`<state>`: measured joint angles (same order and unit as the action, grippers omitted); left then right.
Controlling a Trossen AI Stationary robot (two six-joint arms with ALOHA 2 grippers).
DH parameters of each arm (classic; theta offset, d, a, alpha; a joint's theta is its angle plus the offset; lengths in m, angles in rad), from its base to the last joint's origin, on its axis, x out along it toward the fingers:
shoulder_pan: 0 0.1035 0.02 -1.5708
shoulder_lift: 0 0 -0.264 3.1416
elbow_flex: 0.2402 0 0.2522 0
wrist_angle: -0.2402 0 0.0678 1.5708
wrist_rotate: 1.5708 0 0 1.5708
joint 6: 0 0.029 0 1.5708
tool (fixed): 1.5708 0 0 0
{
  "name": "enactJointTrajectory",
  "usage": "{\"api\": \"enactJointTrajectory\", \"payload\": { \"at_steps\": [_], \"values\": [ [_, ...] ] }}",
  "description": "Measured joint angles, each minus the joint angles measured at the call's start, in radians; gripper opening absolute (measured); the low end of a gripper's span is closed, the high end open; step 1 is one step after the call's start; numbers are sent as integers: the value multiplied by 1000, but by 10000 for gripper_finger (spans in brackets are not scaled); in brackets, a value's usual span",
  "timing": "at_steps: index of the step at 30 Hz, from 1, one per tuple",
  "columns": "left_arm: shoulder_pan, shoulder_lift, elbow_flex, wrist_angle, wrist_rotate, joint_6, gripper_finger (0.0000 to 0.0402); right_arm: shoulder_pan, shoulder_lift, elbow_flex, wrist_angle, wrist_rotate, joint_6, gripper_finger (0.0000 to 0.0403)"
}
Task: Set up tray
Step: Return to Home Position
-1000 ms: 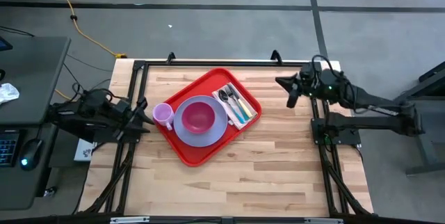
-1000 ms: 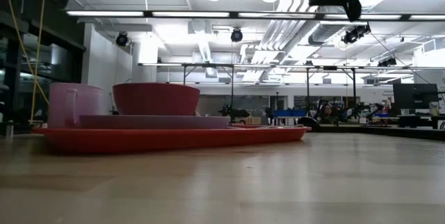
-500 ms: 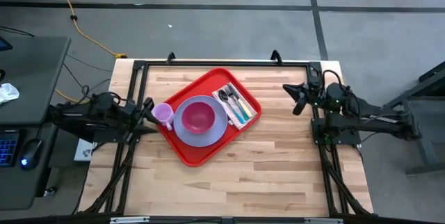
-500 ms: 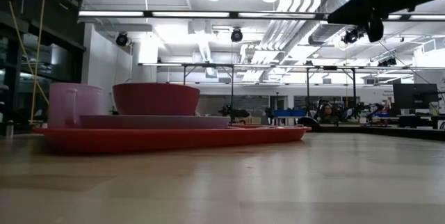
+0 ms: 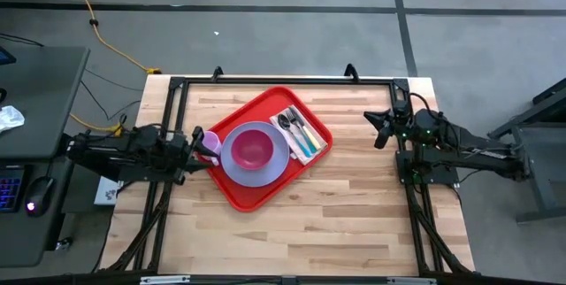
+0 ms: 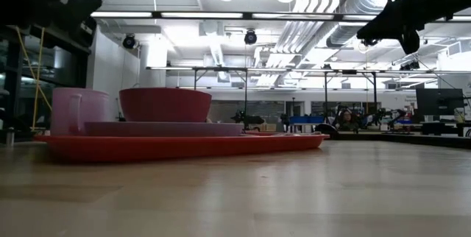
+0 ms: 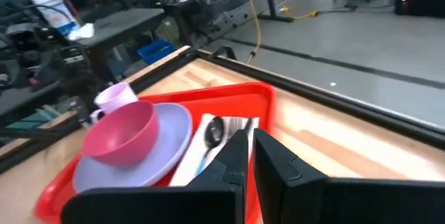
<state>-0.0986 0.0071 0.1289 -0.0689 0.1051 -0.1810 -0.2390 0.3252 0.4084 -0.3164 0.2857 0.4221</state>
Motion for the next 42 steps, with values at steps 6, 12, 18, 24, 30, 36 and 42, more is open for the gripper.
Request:
{"api": "enactJointTrajectory", "payload": {
  "at_steps": [6, 12, 18, 24, 30, 36, 42],
  "values": [
    [0, 0, -5, 15, -6, 16, 179, 0, -5, -80, 142, 20, -11, 1],
    [0, 0, -5, 27, -6, 19, 179, 0, -7, -224, 352, -61, 32, 1],
    [0, 0, -5, 38, 17, -7, 179, 0, -24, -248, 360, -124, 50, 1],
    [0, 0, -5, 69, 32, -6, 179, -3, -157, -248, 357, -138, 27, 1],
    [0, 0, -5, 75, 44, 1, 179, -2, -318, -250, 197, -136, 75, 1],
    [0, 0, -54, 169, 42, 19, 179, -2, -295, -325, 260, -138, 117, 1],
    [0, 0, -112, 239, 24, -6, 179, -2, -285, -398, 373, -125, 108, 1]
  ]
}}
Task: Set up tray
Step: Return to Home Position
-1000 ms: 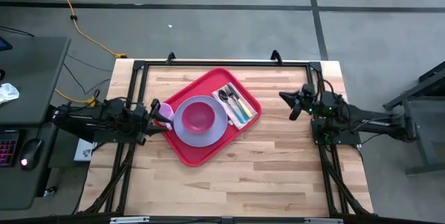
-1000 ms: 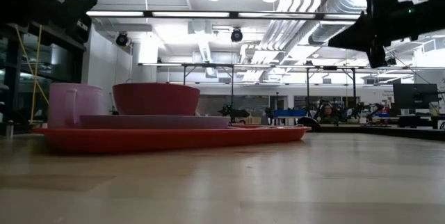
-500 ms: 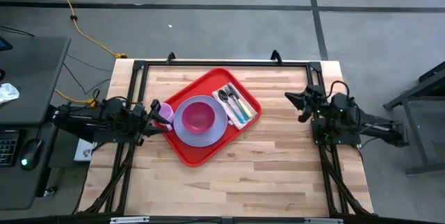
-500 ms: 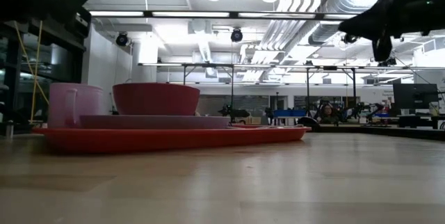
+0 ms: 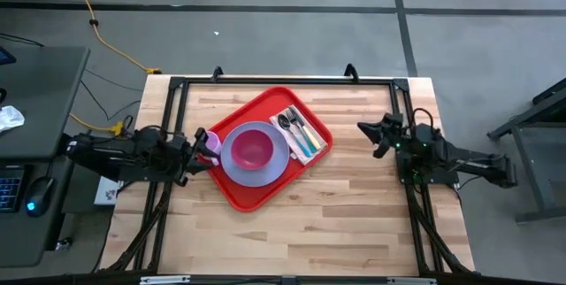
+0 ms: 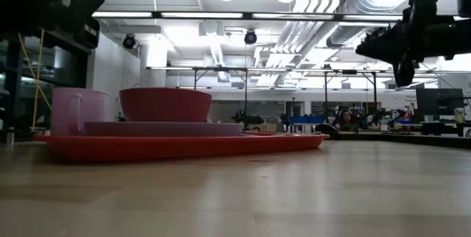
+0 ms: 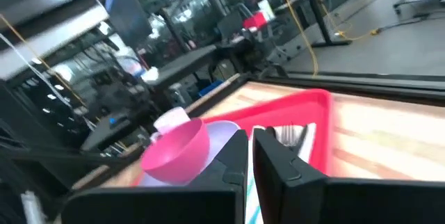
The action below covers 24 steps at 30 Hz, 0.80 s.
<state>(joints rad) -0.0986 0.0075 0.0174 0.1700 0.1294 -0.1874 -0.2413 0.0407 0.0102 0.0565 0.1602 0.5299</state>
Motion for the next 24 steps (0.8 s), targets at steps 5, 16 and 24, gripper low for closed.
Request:
{"api": "enactJointTrajectory", "payload": {
  "at_steps": [5, 16, 24],
  "values": [
    [0, -1, 0, 2, -1, 42, 179, 0, 1, 4, -7, 9, -41, 1],
    [0, -1, 0, -42, 0, 25, 179, 0, 2, 4, -14, -30, -58, 5],
    [0, 0, -1, -70, 0, 25, 179, 0, 3, 4, -14, -44, -59, 3]
  ]
}}
